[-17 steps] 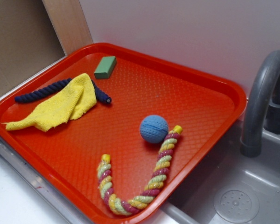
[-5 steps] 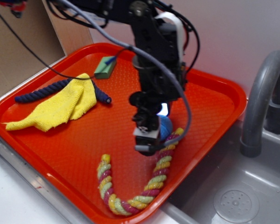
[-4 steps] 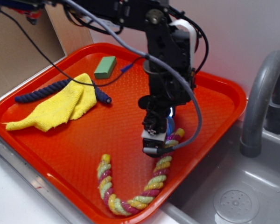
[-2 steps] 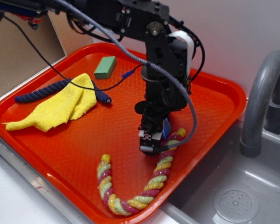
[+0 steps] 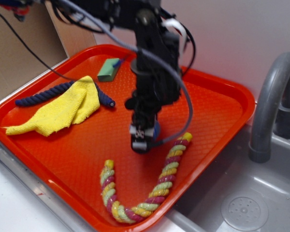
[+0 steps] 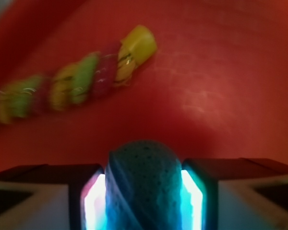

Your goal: Grab the blue ball.

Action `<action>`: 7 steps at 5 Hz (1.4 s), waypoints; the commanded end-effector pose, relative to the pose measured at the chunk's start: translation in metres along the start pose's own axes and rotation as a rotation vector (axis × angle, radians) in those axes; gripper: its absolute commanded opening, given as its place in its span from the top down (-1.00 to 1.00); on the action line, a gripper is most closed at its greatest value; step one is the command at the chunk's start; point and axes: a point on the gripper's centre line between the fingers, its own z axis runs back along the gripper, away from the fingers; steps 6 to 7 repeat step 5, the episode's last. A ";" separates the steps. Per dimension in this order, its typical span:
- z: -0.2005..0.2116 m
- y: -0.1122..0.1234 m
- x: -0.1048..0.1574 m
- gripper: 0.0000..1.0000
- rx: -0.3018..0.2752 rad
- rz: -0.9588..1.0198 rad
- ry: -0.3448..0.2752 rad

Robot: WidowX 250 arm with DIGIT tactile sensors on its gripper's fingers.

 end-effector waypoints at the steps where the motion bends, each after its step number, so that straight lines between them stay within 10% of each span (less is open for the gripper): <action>1: 0.114 0.015 -0.045 1.00 -0.058 0.487 -0.161; 4: 0.181 0.030 -0.169 1.00 0.037 0.963 -0.175; 5: 0.176 0.038 -0.183 1.00 -0.053 0.977 -0.237; 7: 0.176 0.038 -0.183 1.00 -0.053 0.977 -0.237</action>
